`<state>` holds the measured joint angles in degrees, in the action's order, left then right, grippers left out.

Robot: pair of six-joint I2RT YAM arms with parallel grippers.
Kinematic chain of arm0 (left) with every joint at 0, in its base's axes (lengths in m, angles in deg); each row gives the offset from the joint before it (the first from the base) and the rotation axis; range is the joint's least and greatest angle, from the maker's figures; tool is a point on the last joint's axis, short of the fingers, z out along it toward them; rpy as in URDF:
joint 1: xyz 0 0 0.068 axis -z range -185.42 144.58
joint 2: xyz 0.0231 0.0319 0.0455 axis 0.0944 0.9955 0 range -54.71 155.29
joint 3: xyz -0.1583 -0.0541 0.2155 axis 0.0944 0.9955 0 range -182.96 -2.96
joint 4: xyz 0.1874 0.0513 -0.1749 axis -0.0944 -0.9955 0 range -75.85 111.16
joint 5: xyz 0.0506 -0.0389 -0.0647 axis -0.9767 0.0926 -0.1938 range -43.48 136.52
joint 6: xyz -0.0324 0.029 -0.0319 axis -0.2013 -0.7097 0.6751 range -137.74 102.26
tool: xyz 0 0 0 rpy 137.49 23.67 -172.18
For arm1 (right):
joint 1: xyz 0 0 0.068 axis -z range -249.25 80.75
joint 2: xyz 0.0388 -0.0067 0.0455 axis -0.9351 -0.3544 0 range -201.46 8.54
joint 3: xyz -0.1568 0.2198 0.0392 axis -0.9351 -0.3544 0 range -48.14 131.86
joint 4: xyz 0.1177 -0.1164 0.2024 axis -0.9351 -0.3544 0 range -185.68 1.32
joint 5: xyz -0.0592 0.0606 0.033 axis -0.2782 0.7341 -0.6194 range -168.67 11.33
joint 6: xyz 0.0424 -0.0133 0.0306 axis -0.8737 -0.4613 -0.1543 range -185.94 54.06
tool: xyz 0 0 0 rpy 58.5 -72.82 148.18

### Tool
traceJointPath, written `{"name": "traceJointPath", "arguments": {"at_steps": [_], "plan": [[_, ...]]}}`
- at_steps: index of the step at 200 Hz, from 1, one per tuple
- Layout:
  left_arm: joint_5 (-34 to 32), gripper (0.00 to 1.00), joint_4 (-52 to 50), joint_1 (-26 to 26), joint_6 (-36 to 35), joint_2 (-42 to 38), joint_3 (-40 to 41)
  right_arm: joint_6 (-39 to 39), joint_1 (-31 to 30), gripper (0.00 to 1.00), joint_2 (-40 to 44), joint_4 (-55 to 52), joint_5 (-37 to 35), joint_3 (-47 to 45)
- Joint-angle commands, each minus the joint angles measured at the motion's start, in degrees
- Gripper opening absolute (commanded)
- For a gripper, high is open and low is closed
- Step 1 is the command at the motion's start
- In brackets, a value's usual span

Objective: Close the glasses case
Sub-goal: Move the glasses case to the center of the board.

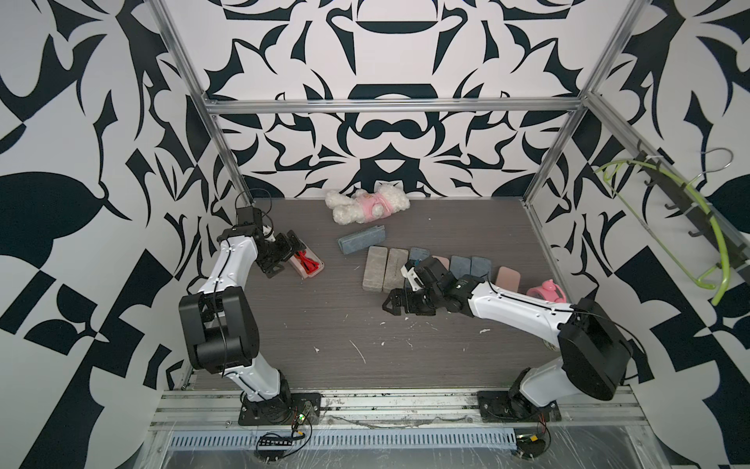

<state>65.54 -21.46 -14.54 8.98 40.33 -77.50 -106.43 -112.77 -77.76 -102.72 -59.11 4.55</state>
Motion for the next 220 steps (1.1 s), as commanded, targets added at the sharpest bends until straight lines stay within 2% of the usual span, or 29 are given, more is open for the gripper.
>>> {"name": "traceJointPath", "arguments": {"at_steps": [1, 33, 36, 51, 91, 158, 181, 220], "plan": [[-1.73, 0.95, -3.17, -0.37, -3.47, 3.2, -3.03, 0.77, -0.4, 1.0, -0.11, 1.2, -0.18, 1.25], [-3.57, 0.86, -3.79, -0.37, -4.52, 7.89, -5.74, 1.24, -0.93, 1.0, -1.32, 1.12, -0.33, 2.39], [-3.76, 0.82, -3.8, -0.37, -4.63, 8.1, -5.89, 1.27, -0.99, 1.0, -1.41, 1.06, -0.38, 2.6], [-4.17, 0.75, -3.91, -0.37, -5.47, 8.86, -6.03, 1.74, -1.19, 1.0, -1.89, 0.61, -0.76, 3.52], [-4.67, 0.69, -6.21, 0.4, -7.96, 10.99, -6.23, 5.18, -1.21, 1.0, -4.67, -2.96, -2.9, 8.56], [-5.67, 0.41, -8.12, 2.99, -10.0, 10.35, -6.1, 12.69, -1.3, 1.0, -9.31, -7.72, -6.7, 18.0], [-6.98, 0.4, -8.82, 4.3, -10.9, 9.06, -5.71, 14.29, -1.58, 1.0, -11.12, -8.07, -7.2, 20.51], [-7.0, 0.29, -9.42, 5.03, -11.42, 7.24, -4.52, 15.0, -1.61, 1.0, -13.33, -8.39, -6.72, 22.8]]}}
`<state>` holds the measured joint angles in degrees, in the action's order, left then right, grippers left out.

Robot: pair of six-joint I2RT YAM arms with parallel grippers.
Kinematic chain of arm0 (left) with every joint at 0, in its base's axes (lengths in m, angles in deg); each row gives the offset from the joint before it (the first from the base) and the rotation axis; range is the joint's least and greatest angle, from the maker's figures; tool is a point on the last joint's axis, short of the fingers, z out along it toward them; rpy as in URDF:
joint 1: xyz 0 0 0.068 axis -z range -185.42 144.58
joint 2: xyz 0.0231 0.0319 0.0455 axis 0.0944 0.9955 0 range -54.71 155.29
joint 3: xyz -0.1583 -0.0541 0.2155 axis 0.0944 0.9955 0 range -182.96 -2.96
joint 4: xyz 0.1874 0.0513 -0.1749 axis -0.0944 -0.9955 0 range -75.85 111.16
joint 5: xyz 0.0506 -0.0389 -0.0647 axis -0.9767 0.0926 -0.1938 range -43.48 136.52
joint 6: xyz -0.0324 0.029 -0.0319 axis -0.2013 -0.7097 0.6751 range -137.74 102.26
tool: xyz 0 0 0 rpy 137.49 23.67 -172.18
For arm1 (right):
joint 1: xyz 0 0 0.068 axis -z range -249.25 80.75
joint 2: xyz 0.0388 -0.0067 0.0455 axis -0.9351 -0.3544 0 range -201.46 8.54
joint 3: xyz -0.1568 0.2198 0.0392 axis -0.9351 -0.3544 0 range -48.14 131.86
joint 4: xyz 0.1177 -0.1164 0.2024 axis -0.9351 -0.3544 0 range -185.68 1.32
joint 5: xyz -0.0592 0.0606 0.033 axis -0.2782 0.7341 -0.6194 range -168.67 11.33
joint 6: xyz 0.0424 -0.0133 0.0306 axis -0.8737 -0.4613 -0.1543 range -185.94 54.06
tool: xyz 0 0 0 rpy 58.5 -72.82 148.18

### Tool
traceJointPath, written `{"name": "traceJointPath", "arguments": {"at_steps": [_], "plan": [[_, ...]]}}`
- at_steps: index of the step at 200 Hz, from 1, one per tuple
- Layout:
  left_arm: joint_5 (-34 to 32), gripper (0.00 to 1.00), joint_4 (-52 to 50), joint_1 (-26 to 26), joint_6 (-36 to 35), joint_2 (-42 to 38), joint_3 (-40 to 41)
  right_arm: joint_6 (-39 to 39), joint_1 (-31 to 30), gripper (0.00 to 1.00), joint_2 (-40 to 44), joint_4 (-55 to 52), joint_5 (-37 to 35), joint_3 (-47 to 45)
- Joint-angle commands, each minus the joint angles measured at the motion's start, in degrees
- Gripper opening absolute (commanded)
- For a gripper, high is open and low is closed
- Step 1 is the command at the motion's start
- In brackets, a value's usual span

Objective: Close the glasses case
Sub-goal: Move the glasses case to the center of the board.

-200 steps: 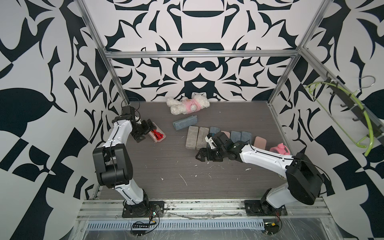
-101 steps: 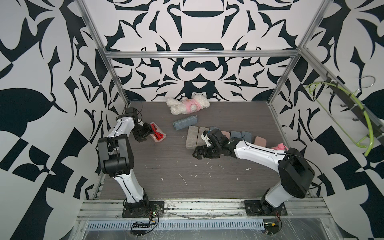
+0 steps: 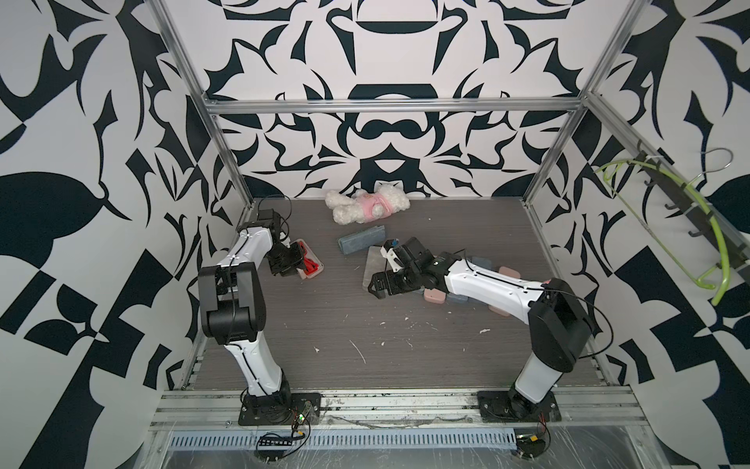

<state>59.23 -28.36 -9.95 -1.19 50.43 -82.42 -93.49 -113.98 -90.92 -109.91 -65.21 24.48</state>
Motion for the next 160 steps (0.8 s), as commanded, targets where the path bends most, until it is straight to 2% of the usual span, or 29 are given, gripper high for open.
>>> {"name": "traceJointPath", "arguments": {"at_steps": [1, 51, 116, 160], "plan": [[-0.72, 0.28, -2.51, 0.47, -1.31, -2.98, 0.42, 2.06, -0.38, 1.0, -0.15, -1.19, -0.62, 2.87], [-1.37, 0.2, -3.35, 0.83, -1.7, -3.63, 0.97, 2.03, -0.4, 1.0, -0.65, -1.27, -0.53, 2.85], [-2.61, 0.18, -4.48, 2.89, -1.96, -4.93, 1.39, 1.38, -0.37, 1.0, -1.09, -0.66, 0.32, 2.78], [-6.81, 0.18, -5.58, 5.08, -2.23, -7.5, 3.53, -0.75, -0.53, 1.0, -1.35, 1.23, 3.19, 2.74]]}}
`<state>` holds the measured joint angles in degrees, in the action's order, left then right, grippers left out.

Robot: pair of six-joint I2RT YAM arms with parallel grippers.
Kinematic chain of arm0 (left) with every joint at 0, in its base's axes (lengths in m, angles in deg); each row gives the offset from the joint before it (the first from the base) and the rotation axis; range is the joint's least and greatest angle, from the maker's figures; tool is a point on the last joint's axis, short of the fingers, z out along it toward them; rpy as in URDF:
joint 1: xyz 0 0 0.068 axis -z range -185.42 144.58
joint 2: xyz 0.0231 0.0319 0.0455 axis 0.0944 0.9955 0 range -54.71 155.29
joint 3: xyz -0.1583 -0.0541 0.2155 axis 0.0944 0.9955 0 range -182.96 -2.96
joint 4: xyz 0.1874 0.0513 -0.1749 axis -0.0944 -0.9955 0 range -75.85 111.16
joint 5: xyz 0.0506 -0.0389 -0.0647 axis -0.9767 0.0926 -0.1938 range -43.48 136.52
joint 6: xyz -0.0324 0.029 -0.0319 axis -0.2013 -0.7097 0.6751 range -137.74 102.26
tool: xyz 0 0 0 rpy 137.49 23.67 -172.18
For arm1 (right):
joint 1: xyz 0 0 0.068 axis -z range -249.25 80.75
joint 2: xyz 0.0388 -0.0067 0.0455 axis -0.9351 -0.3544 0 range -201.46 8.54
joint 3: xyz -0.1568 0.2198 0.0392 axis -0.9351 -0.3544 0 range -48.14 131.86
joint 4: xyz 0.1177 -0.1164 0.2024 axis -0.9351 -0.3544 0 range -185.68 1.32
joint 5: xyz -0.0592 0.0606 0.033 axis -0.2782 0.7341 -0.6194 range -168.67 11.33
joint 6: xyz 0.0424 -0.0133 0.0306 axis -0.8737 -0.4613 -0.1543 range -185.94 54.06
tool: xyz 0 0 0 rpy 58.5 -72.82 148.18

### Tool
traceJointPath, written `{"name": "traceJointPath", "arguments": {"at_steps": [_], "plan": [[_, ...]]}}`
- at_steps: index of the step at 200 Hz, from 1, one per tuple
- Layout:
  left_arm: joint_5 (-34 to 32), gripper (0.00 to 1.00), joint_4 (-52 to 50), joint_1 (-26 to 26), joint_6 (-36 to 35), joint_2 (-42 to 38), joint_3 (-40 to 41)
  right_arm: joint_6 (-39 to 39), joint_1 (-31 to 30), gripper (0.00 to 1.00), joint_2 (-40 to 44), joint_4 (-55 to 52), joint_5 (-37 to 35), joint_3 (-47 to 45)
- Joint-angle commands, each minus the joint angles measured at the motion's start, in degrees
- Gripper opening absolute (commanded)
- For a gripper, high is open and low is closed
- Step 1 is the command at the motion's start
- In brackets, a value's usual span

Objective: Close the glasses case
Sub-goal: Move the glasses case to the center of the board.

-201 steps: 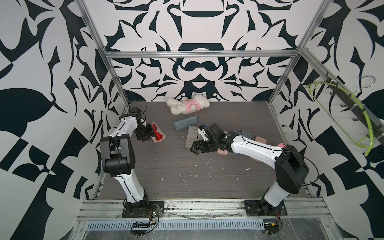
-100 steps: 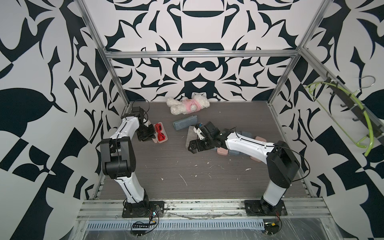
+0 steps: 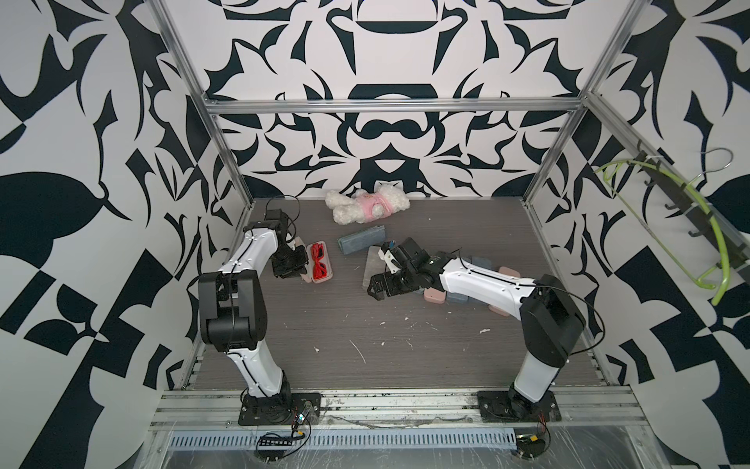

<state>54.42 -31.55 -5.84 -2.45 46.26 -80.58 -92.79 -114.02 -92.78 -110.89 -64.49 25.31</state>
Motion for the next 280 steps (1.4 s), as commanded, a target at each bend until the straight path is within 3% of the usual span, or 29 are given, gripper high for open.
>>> {"name": "traceJointPath", "arguments": {"at_steps": [1, 53, 111, 174, 280], "plan": [[-2.1, 0.18, -2.39, 1.0, -0.96, -3.41, 1.78, -1.58, -0.49, 1.0, 0.51, 2.24, 2.63, 1.94], [-7.74, 0.18, -4.01, 6.21, -0.44, -8.48, 6.24, -4.6, -1.45, 1.0, -2.14, 3.53, 5.8, 4.4], [-8.88, 0.18, -5.11, 10.72, 2.63, -15.98, 12.57, -8.78, -3.68, 0.96, -7.58, 4.53, 8.94, 8.03], [-9.9, 0.19, -6.57, 18.3, 8.67, -22.34, 16.17, -12.34, -6.43, 0.87, -11.16, 4.76, 8.82, 10.44], [-11.52, 0.21, -9.85, 28.55, 18.13, -30.58, 22.96, -14.66, -8.6, 0.63, -13.31, 2.07, 5.99, 11.45]]}}
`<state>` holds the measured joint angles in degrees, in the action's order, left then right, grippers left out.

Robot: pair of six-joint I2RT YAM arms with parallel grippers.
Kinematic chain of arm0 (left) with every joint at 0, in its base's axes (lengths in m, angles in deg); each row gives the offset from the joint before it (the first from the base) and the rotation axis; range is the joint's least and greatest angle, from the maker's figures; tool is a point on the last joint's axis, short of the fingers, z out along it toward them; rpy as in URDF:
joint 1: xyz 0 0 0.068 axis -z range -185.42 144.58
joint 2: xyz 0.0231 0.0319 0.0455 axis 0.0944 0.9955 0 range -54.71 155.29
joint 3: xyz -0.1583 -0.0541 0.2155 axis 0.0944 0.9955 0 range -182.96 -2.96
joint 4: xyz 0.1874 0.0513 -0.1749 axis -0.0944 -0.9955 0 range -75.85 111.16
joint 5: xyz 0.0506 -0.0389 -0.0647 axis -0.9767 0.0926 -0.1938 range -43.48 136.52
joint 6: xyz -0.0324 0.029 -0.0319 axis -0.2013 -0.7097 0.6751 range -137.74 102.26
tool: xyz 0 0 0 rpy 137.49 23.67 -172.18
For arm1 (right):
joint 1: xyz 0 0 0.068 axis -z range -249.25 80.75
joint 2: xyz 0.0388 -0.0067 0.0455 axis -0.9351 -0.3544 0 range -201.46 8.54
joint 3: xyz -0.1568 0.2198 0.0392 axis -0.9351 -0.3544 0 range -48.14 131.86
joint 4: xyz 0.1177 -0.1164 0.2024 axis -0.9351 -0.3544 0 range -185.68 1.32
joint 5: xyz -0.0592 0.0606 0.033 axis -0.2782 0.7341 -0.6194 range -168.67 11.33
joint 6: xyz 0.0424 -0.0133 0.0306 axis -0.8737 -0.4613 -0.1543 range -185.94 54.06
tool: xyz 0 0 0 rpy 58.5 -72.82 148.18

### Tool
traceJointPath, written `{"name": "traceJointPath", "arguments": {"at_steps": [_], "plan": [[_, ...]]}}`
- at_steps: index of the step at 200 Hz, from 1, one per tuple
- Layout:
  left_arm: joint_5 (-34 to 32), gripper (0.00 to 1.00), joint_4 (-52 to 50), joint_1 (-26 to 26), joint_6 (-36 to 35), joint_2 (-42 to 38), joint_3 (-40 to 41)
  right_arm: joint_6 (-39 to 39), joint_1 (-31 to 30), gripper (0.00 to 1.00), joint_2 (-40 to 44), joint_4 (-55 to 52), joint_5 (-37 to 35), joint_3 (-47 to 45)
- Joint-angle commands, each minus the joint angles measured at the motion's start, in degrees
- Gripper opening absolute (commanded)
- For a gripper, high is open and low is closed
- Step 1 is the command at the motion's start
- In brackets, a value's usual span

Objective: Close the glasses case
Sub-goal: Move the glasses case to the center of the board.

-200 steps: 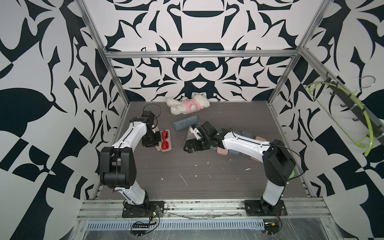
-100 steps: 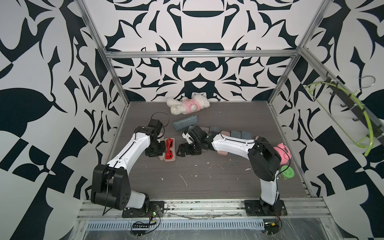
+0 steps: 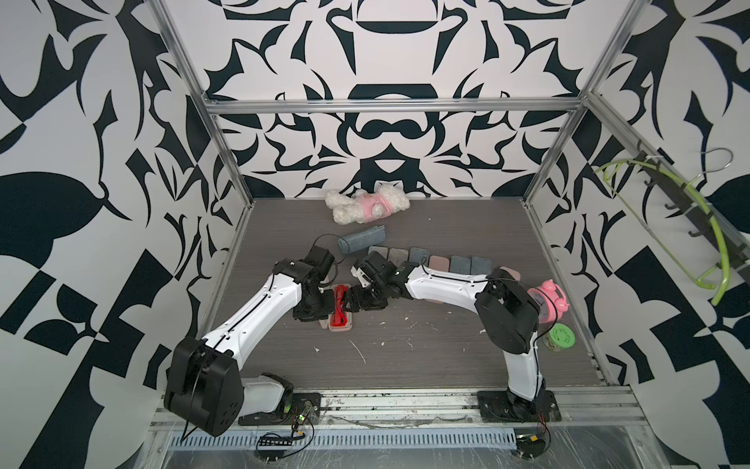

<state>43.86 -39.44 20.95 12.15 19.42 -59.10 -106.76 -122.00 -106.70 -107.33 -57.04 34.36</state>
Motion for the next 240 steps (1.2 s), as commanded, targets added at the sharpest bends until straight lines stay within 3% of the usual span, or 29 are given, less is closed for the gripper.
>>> {"name": "traceJointPath", "arguments": {"at_steps": [1, 76, 130, 177, 206, 240], "plan": [[-1.0, 0.21, -2.01, 1.8, 3.61, -3.82, 1.52, -0.72, -0.61, 0.63, 0.62, -1.57, -1.53, 2.4], [-1.56, 0.24, -2.05, 6.46, 7.28, -5.97, 3.33, -2.07, -2.27, 0.52, -0.11, -2.07, -3.28, 0.79], [-1.2, 0.3, -1.85, 6.95, 7.55, -5.63, 3.33, -2.65, -2.96, 0.43, -0.52, -2.09, -3.61, -0.62], [-0.88, 0.53, -0.7, 6.96, 8.57, -10.83, 1.96, -2.96, -3.23, 0.41, -0.42, -1.63, -3.92, -1.81], [-0.48, 0.61, 0.63, 6.51, 8.14, -12.43, 0.47, -3.22, -3.23, 0.38, -1.2, -0.65, -3.42, -2.09], [7.3, 0.64, 3.4, -0.79, 5.96, -13.37, 0.56, -3.22, -3.24, 0.37, -1.48, 0.37, -2.98, -1.82]]}}
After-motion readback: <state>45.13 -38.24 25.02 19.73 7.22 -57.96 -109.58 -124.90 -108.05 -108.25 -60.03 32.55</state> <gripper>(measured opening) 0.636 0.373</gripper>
